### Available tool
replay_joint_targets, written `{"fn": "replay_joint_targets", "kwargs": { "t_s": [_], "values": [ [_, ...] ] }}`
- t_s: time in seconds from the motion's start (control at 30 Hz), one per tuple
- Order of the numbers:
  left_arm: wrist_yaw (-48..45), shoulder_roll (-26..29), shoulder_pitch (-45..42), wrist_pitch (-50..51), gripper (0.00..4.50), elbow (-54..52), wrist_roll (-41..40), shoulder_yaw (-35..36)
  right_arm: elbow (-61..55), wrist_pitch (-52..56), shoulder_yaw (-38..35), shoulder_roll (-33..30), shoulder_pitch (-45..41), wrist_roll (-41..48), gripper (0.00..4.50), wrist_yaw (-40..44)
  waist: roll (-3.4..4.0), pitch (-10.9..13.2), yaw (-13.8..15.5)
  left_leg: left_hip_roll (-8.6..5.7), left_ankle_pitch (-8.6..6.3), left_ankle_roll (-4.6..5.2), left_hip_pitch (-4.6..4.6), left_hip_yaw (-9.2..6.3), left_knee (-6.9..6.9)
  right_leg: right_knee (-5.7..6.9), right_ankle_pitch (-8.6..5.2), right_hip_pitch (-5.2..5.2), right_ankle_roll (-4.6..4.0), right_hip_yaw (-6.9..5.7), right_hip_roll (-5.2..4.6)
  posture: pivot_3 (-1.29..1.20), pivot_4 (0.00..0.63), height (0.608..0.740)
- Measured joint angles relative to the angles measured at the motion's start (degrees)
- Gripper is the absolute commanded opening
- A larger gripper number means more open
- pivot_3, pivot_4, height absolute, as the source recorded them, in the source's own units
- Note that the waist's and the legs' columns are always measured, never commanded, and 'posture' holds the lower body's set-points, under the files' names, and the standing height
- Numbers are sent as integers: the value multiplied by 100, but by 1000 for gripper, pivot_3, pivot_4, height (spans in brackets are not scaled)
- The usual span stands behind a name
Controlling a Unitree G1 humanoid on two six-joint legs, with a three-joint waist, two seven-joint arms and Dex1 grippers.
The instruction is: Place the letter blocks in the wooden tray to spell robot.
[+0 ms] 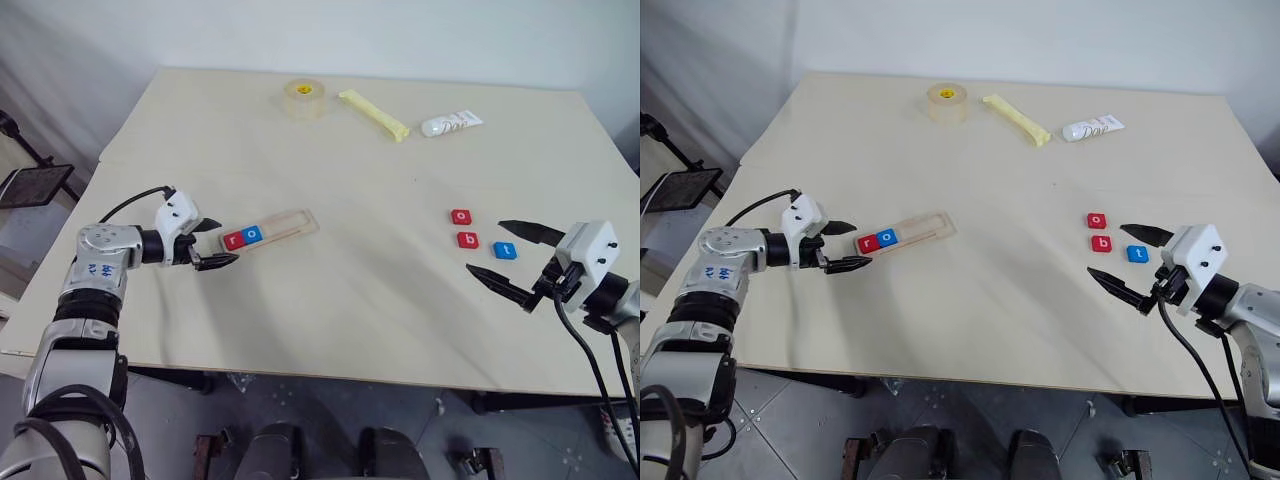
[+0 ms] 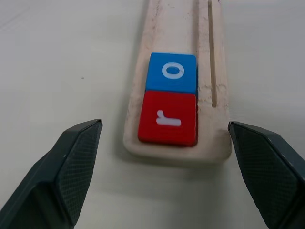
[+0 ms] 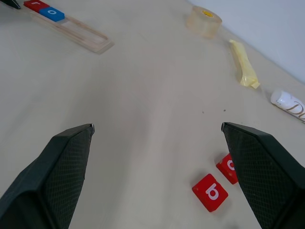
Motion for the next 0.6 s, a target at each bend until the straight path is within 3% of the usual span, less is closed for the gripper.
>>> {"fn": "replay_joint_targets", "kwargs": {
  "t_s": [0.57, 0.6],
  "values": [
    [-189, -193, -821, -319, 4500, 1014, 804, -448, -313, 13, -139, 171, 423, 66, 4484, -387, -7, 4, -17, 1, -2, 3, 0, 5, 20, 42, 0, -13, 0, 2, -4, 0, 150, 740],
    [-203, -192, -855, -321, 4313, 1019, 842, -494, -313, 10, -138, 179, 422, 61, 4498, -396, -6, 4, -18, 1, -2, 3, 0, 7, 22, 43, 0, -14, 0, 3, -4, 0, 150, 740]
  ]
}}
